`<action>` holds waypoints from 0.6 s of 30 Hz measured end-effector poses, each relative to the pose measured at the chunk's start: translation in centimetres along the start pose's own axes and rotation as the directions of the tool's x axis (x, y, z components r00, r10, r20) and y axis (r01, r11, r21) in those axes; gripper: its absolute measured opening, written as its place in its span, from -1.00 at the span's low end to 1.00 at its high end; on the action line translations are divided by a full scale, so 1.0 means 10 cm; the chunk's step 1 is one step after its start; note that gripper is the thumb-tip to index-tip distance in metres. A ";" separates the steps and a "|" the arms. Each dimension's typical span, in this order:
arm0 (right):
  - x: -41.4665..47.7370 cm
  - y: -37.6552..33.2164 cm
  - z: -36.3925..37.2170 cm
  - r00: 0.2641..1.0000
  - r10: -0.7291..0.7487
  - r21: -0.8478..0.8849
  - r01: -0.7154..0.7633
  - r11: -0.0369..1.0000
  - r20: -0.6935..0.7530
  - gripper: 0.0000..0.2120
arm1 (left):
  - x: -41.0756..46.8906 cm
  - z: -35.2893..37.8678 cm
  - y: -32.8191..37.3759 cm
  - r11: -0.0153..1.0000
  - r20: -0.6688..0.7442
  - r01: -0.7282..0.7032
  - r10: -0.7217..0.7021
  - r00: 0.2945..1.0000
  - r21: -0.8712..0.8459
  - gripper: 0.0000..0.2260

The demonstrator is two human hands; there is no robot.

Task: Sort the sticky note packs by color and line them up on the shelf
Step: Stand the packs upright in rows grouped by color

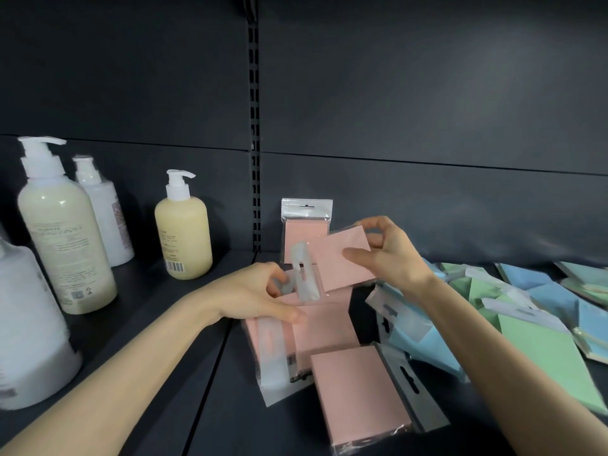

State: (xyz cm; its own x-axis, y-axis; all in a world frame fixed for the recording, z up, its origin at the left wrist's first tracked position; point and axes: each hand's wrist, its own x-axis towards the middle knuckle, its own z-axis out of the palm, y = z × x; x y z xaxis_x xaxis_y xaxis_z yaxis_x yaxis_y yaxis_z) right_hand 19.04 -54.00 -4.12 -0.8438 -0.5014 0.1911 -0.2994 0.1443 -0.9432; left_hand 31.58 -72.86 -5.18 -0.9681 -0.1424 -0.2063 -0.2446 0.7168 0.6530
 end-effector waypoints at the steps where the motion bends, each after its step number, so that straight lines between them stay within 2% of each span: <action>1: -0.01 -0.01 0.00 1.000 -0.011 0.016 0.011 1.000 0.004 -0.58 | -0.01 0.00 0.01 1.000 0.004 -0.001 0.001 1.000 0.005 -0.40; 4: -0.04 -0.04 0.00 0.999 -0.035 0.019 0.035 0.999 0.004 -0.57 | -0.02 -0.01 0.01 0.996 0.005 -0.034 0.034 0.999 -0.086 -0.62; 8: -0.07 -0.06 -0.01 0.999 -0.015 0.066 0.018 0.998 -0.041 -0.72 | -0.03 -0.09 -0.04 0.959 0.046 -0.062 0.078 0.996 -0.276 -0.72; 10: -0.08 -0.07 -0.01 0.998 -0.002 0.095 0.008 0.995 -0.062 -0.74 | -0.04 -0.12 -0.07 0.917 0.017 -0.072 0.086 0.996 -0.391 -0.76; 13: -0.10 -0.08 -0.01 0.996 0.007 0.140 0.004 0.990 -0.084 -0.73 | -0.04 -0.14 -0.07 0.845 -0.163 -0.146 0.070 0.984 -0.514 -0.87; 16: -0.11 -0.09 0.00 0.992 -0.016 0.169 0.036 0.985 -0.122 -0.68 | 0.00 -0.15 -0.07 0.789 -0.373 -0.204 -0.034 0.927 -0.580 -0.90; 18: -0.11 -0.09 -0.01 0.990 -0.022 0.208 0.051 0.977 -0.140 -0.68 | 0.02 -0.15 -0.06 0.736 -0.449 -0.241 -0.095 0.888 -0.633 -0.91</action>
State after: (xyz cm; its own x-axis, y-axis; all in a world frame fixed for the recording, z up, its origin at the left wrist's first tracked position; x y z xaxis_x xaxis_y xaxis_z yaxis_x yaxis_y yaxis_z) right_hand 20.16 -53.47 -3.41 -0.8911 -0.3802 0.2476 -0.2426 -0.0618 -0.9681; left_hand 31.45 -74.34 -4.51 -0.8612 -0.5016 0.0819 0.0184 0.1302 0.9913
